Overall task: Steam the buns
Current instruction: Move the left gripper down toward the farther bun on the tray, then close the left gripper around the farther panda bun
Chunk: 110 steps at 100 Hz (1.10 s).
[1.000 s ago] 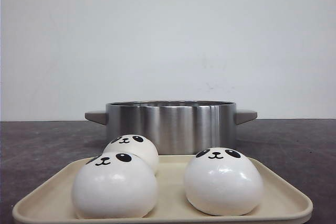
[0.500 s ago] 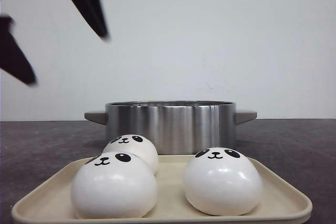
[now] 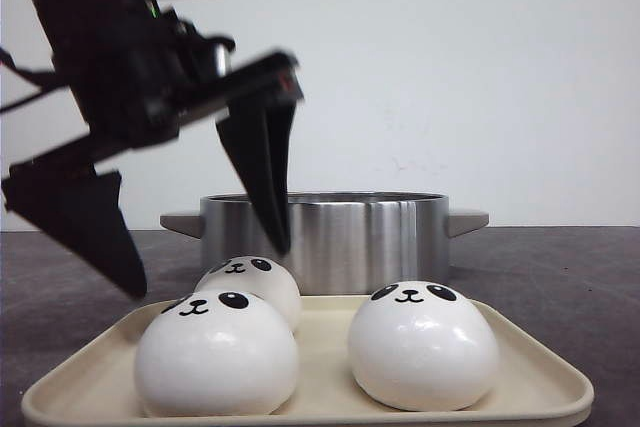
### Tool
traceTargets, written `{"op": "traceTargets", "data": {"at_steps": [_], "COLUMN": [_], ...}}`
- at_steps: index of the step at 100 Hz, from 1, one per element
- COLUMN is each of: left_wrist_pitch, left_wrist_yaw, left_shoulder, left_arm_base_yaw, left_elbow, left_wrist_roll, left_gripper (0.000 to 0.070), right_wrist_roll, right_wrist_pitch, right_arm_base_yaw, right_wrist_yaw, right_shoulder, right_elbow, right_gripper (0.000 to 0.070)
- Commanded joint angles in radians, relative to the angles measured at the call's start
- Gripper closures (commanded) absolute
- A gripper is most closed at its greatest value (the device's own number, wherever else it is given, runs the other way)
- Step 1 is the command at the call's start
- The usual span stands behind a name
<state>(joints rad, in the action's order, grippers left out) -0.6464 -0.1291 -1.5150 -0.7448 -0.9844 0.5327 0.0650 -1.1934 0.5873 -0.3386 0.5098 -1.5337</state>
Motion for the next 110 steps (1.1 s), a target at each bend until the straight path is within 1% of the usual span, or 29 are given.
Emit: {"op": "traceTargets", "data": {"at_steps": [1, 6, 18, 31, 34, 37, 39, 40, 41, 47, 48, 49, 54, 62, 65, 68, 72, 73, 89, 104, 110], "left_wrist_pitch": [0.021, 0.039, 0.085, 0.129, 0.135, 0.142, 0.146, 0.148, 0.148, 0.151, 0.15, 0.149, 0.145, 0.137, 0.132, 0.124, 0.117, 0.116, 0.1, 0.053, 0.036], "left_wrist_yaw": [0.029, 0.047, 0.056, 0.074, 0.08, 0.082, 0.082, 0.082, 0.082, 0.082, 0.082, 0.082, 0.081, 0.08, 0.08, 0.08, 0.081, 0.082, 0.081, 0.069, 0.06], "left_shoulder": [-0.031, -0.05, -0.077, -0.095, -0.098, -0.102, -0.104, -0.106, -0.107, -0.114, -0.116, -0.117, -0.123, -0.136, -0.14, -0.141, -0.141, -0.141, -0.132, -0.083, -0.057], "left_arm_base_yaw": [-0.008, -0.008, -0.008, -0.008, -0.008, -0.008, -0.008, -0.008, -0.008, -0.007, -0.007, -0.007, -0.007, -0.007, -0.007, -0.007, -0.007, -0.007, -0.007, -0.014, -0.018], "left_elbow": [-0.021, -0.021, -0.021, -0.021, -0.021, -0.021, -0.021, -0.021, -0.021, -0.021, -0.021, -0.021, -0.021, -0.021, -0.021, -0.021, -0.021, -0.021, -0.038, -0.099, -0.121], "left_wrist_roll": [0.021, 0.03, 0.042, 0.08, 0.087, 0.087, 0.087, 0.087, 0.087, 0.086, 0.085, 0.085, 0.085, 0.086, 0.086, 0.086, 0.085, 0.084, 0.079, 0.028, 0.021], "left_gripper": [0.0, 0.0, 0.0, 0.0, 0.0014, 0.0053, 0.0089, 0.0121, 0.0132, 0.0288, 0.033, 0.0358, 0.0432, 0.0493, 0.0529, 0.0584, 0.0693, 0.07, 0.0697, 0.0697, 0.0697], "right_wrist_roll": [-0.032, -0.043, -0.055, -0.058, -0.058, -0.058, -0.058, -0.058, -0.058, -0.058, -0.058, -0.058, -0.058, -0.059, -0.059, -0.059, -0.06, -0.061, -0.063, -0.065, -0.065], "right_wrist_pitch": [-0.004, -0.008, -0.008, -0.009, -0.009, -0.009, -0.009, -0.009, -0.009, -0.009, -0.009, -0.009, -0.009, -0.009, -0.009, -0.01, -0.01, -0.01, -0.01, -0.01, -0.009], "right_arm_base_yaw": [0.005, 0.005, 0.005, 0.005, 0.005, 0.005, 0.005, 0.005, 0.005, 0.005, 0.005, 0.005, 0.005, 0.005, 0.005, 0.005, 0.005, 0.005, 0.005, 0.005, 0.005], "right_wrist_yaw": [-0.002, -0.002, -0.003, -0.003, -0.003, -0.002, -0.003, -0.003, -0.003, -0.003, -0.003, -0.003, -0.003, -0.003, -0.003, -0.003, -0.003, -0.003, -0.003, -0.004, -0.006], "right_shoulder": [0.002, 0.003, 0.003, 0.003, 0.003, 0.003, 0.003, 0.003, 0.003, 0.003, 0.003, 0.003, 0.003, 0.003, 0.003, 0.003, 0.003, 0.003, 0.003, 0.003, 0.003], "right_elbow": [-0.014, -0.014, -0.014, -0.014, -0.014, -0.014, -0.014, -0.014, -0.014, -0.014, -0.014, -0.014, -0.014, -0.014, -0.014, -0.014, -0.014, -0.014, -0.014, -0.014, -0.014], "right_gripper": [0.07, 0.07, 0.07, 0.07, 0.07, 0.07, 0.07, 0.07, 0.07, 0.07, 0.07, 0.07, 0.07, 0.07, 0.07, 0.07, 0.07, 0.07, 0.07, 0.07, 0.07]}}
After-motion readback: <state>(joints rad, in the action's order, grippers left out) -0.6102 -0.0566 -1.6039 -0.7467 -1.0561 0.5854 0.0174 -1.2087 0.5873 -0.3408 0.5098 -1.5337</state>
